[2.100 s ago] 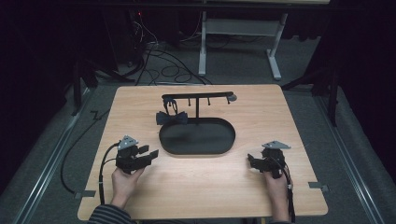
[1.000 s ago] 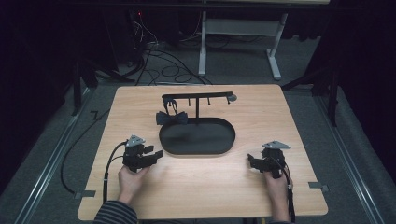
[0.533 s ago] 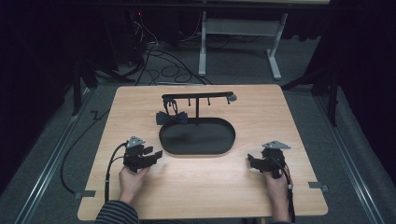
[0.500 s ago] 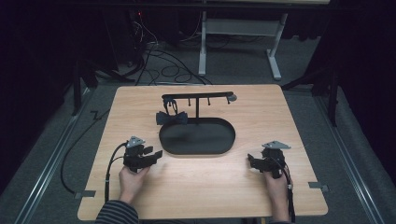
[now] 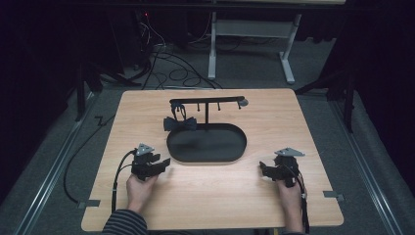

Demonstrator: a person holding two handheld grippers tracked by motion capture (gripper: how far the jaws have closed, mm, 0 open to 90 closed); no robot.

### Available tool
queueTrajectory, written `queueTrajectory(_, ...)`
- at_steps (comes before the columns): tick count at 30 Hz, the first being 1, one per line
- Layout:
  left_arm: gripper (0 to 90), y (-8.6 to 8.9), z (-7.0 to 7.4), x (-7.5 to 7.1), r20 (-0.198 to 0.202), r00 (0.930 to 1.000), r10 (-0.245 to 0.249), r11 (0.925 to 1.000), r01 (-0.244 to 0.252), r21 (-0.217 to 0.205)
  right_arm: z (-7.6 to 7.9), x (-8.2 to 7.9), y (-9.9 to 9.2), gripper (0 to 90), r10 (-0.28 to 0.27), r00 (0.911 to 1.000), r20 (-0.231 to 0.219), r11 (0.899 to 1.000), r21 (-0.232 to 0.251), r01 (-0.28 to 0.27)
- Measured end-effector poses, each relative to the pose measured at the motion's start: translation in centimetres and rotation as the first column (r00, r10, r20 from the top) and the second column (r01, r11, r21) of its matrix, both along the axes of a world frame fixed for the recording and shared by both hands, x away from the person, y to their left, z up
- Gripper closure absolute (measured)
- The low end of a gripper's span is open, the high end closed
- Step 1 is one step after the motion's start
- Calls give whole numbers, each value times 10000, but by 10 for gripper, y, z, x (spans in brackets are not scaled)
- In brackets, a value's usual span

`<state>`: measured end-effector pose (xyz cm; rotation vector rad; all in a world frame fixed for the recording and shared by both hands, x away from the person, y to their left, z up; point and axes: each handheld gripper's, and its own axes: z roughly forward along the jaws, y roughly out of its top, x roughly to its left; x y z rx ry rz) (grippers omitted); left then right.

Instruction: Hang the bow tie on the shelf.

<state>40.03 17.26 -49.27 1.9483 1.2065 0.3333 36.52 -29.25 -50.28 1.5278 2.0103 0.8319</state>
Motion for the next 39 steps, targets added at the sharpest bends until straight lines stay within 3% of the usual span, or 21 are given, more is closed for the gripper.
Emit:
queueTrajectory(25, 470, -6, -10, 3, 220, 9997, 123, 9961, -142, 875, 0, 0, 0, 210, 2, 10000, -3, 10000, 5, -2)
queueTrajectory(32, 432, -9, -14, 3, 673, 9977, 117, 9938, -190, 1095, 0, 0, 0, 210, 0, 10000, -2, 10000, 10, 0)
queueTrajectory(35, 403, -14, -14, 1, 789, 9969, 35, 9890, -151, 1468, 0, 0, 0, 210, 3, 10000, -1, 10000, 6, -3)
queueTrajectory(39, 380, -15, -14, 0, 755, 9971, 22, 9890, -134, 1474, 0, 0, 0, 211, -2, 10000, -1, 10000, 9, 2)
